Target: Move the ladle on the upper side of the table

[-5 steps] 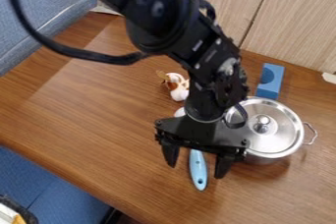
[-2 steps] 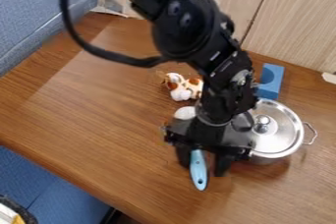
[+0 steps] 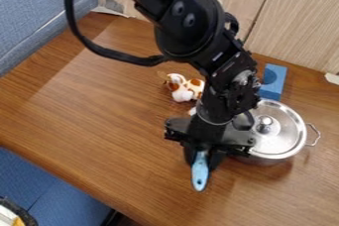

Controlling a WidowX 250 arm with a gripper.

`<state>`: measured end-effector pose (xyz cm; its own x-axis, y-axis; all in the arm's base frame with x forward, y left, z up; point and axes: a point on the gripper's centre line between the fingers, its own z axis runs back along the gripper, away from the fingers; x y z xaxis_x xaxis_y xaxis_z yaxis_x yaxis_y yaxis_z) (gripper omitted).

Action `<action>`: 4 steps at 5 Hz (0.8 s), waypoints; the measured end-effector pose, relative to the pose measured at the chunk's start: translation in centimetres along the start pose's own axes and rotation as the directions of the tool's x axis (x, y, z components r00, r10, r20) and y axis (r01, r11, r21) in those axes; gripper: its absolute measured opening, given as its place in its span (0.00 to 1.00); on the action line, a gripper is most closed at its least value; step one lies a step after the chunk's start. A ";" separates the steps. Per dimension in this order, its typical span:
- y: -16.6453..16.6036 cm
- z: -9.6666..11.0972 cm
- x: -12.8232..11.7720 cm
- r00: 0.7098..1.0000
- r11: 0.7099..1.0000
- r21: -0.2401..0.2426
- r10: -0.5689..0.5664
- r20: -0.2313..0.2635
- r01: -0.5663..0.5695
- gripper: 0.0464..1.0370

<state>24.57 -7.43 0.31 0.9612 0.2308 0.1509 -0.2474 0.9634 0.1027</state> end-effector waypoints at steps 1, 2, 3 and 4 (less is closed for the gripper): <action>0.9 0.2 -0.6 1.000 1.000 0.016 0.008 -0.012 -0.008 0.28; 2.1 0.6 -0.8 1.000 0.999 0.032 0.030 -0.008 -0.030 0.28; 5.0 1.4 -1.1 0.995 0.994 0.040 0.104 -0.001 -0.104 0.28; 6.9 2.3 -0.8 0.987 0.987 0.027 0.161 0.018 -0.161 0.28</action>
<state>21.86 -1.28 3.13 0.9065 0.3803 0.1834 -0.4025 0.9095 0.1038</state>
